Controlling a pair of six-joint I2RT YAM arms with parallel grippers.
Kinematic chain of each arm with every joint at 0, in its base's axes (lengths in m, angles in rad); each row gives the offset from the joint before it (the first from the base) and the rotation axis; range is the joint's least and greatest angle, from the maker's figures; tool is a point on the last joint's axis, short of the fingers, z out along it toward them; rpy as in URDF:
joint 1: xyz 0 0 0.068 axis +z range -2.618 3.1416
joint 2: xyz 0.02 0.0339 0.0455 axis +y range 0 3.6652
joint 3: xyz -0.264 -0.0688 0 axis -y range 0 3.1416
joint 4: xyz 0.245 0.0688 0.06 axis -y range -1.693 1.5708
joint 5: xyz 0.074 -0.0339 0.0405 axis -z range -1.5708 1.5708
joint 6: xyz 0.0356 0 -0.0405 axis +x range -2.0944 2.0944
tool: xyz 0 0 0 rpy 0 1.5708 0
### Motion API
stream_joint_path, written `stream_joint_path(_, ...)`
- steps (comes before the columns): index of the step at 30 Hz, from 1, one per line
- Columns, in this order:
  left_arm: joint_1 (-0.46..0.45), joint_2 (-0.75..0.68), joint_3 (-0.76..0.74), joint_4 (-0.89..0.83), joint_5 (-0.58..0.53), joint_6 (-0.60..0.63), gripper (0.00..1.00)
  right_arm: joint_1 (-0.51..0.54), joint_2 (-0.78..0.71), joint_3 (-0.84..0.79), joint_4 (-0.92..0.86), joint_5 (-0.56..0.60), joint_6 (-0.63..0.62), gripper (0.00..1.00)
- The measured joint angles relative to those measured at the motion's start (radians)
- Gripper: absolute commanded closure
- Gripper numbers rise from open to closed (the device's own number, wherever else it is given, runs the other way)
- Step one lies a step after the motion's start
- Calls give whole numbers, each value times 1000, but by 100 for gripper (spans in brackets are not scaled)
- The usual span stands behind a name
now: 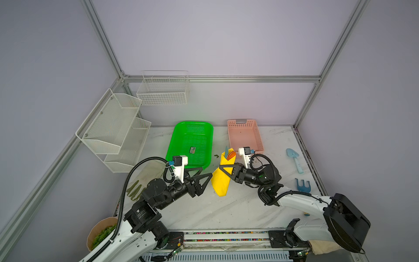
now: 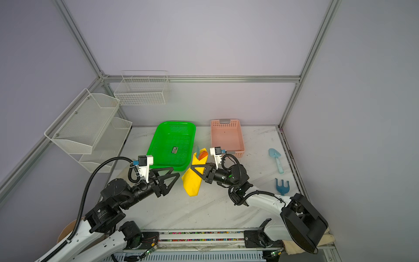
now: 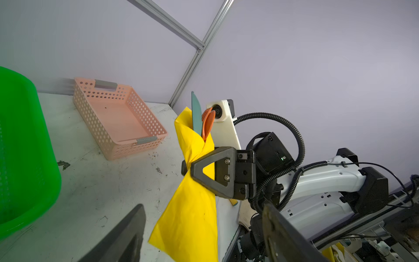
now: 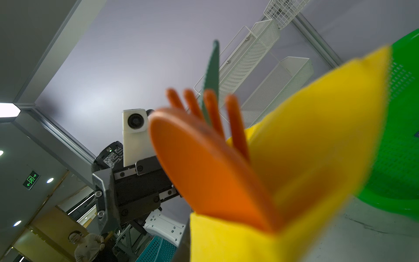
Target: Place the utensils on the paper napkin and roll it up
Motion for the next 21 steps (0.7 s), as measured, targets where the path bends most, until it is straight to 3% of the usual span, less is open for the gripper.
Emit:
stream_joint_path(6,-33,161,22,-3,46,33,52,0,0,0,-5,7,-1,100)
stream_joint_path(21,-40,177,22,23,80,36,61,0,18,11,26,18,24,100)
